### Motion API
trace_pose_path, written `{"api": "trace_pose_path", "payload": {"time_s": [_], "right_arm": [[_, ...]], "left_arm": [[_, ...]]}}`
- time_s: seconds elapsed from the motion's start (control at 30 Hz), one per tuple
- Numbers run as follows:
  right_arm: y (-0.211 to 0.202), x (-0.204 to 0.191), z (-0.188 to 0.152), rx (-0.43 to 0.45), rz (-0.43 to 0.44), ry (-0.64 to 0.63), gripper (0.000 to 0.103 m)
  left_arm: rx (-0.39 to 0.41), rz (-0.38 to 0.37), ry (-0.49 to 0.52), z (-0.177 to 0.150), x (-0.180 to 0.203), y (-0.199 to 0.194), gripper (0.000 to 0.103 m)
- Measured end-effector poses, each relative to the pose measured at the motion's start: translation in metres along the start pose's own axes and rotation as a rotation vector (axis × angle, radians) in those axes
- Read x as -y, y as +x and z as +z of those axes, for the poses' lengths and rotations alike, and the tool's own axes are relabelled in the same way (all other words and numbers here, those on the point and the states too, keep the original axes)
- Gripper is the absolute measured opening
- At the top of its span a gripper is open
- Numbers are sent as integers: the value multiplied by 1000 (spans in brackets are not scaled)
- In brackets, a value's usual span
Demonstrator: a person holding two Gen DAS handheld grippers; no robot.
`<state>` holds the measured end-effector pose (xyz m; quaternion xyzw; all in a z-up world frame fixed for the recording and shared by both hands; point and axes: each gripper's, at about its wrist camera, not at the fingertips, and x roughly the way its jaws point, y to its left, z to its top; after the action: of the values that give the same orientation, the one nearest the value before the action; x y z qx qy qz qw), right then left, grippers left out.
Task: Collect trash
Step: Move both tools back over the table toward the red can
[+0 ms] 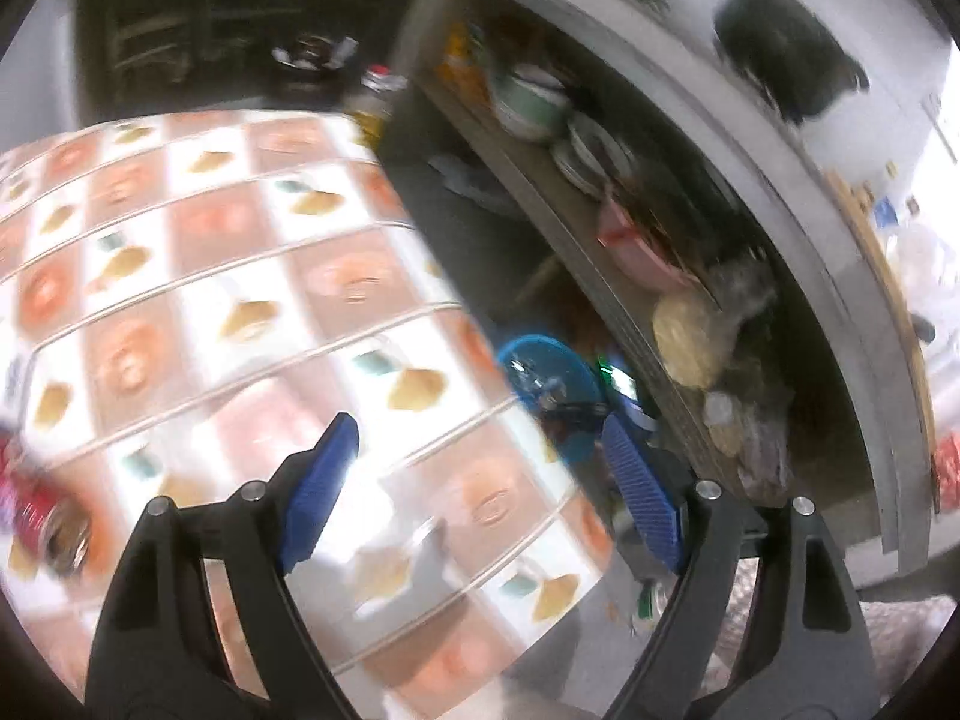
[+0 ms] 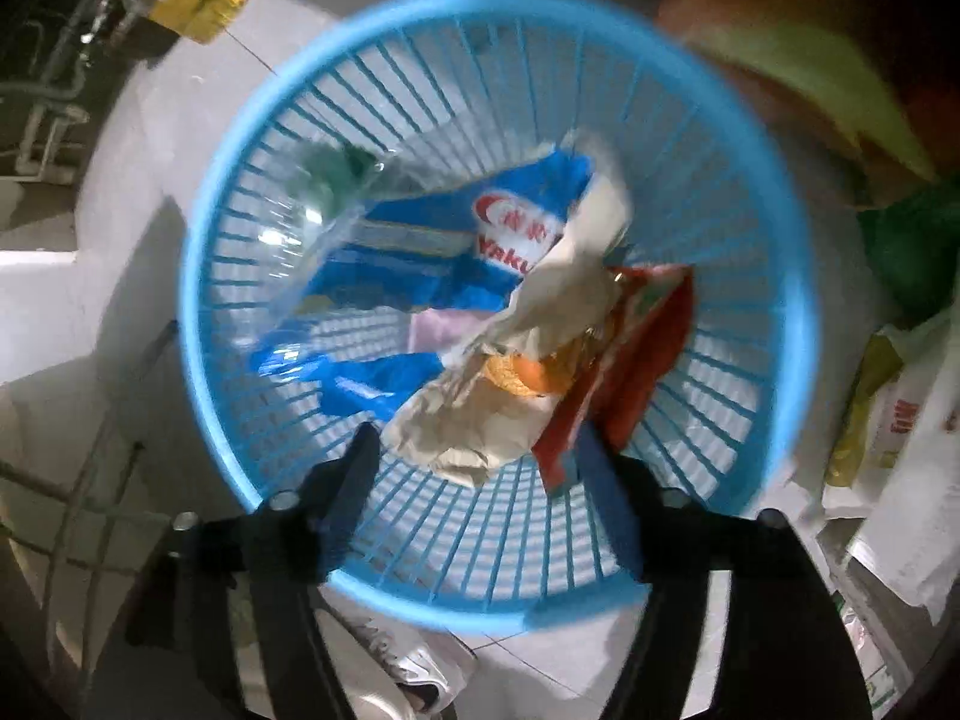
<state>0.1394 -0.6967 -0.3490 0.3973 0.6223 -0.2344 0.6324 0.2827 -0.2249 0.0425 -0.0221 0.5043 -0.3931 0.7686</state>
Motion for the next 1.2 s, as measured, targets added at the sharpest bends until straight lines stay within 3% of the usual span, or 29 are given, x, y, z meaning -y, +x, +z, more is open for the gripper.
{"api": "trace_pose_path", "payload": {"time_s": [0.17, 0.37, 0.6, 0.77, 0.97, 1.2], "right_arm": [[-49, -2, -22, 63, 1, -10, 69], [-118, -25, -61, 179, 22, -68, 69], [-229, -84, -138, 349, 119, -206, 69], [-291, -145, -191, 427, 204, -367, 75], [-307, -240, -238, 426, 298, -559, 75], [-271, -339, -247, 342, 306, -652, 75]], "left_arm": [[129, 73, -45, -28, -28, -45, 80], [192, 113, -119, -58, -58, -77, 80], [228, 205, -148, -93, -92, -94, 83], [239, 215, -164, -116, -108, -96, 83], [284, 253, -177, -146, -127, -111, 84], [339, 268, -253, -173, -162, -135, 84]]}}
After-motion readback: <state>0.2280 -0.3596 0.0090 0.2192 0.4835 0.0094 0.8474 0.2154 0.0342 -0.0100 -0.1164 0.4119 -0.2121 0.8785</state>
